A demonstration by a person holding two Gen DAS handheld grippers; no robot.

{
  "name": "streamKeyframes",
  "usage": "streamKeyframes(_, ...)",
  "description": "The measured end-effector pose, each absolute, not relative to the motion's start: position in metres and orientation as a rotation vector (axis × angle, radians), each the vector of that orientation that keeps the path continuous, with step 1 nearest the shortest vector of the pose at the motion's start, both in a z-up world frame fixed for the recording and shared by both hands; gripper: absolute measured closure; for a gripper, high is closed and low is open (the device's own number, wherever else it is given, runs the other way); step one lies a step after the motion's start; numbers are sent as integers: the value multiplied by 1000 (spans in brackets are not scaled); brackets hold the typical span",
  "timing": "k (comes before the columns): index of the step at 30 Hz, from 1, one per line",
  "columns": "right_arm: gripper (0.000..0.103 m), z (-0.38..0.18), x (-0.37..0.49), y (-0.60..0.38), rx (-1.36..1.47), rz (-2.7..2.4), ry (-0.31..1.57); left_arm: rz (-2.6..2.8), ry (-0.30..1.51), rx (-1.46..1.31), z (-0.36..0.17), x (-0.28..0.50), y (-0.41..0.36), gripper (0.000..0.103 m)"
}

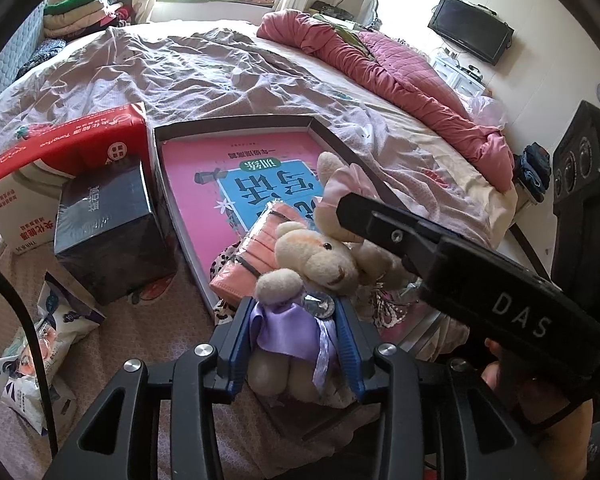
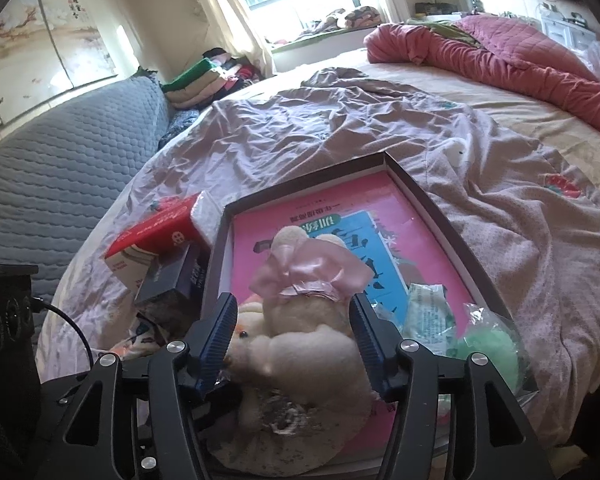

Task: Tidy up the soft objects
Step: 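Release the teddy bear from the left tool while both tools move back to the pile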

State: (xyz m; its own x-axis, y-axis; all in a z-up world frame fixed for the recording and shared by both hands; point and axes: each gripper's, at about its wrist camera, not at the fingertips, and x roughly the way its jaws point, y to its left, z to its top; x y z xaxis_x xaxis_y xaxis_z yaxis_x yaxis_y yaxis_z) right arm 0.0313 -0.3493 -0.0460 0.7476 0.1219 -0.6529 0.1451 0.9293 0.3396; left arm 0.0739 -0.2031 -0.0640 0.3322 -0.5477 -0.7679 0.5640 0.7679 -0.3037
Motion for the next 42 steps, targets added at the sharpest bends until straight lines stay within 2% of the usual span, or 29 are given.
streamKeyframes(3,42,-38,29,-350,381,-23,710,-728,988,16,-61,73,-201,59)
streamKeyframes(7,31,-23,21,-353,373,-44,662,-743,965,2,-53,70,-197,53)
streamKeyframes(17,29,5,10,-350,359,-44,605,-724,915,-21,-28,66,-172,47)
streamKeyframes(22,29,19,11,-330,325,1,587,-623,892,-53,-11,75,-136,40)
streamKeyframes(33,28,33,22,-256,242,147,610,-400,902,-141,-4,109,-33,40)
streamKeyframes(42,28,2,43,-187,256,254,757,-246,977,-139,-34,130,30,40)
